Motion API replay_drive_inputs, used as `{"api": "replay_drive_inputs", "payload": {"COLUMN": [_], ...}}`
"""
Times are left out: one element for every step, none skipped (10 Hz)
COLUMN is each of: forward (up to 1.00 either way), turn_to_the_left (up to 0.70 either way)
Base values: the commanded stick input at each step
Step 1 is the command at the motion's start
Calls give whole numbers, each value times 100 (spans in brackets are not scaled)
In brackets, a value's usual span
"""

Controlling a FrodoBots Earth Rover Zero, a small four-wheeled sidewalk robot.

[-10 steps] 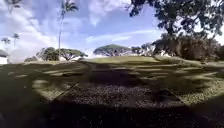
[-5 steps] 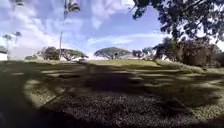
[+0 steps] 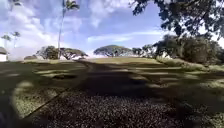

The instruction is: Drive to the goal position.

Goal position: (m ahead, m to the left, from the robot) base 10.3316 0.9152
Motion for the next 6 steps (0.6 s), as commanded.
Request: {"api": "replay_drive_inputs", "payload": {"forward": [70, 70, 70, 70, 70, 70], "turn_to_the_left": [0, 0, 9, 34, 35, 1]}}
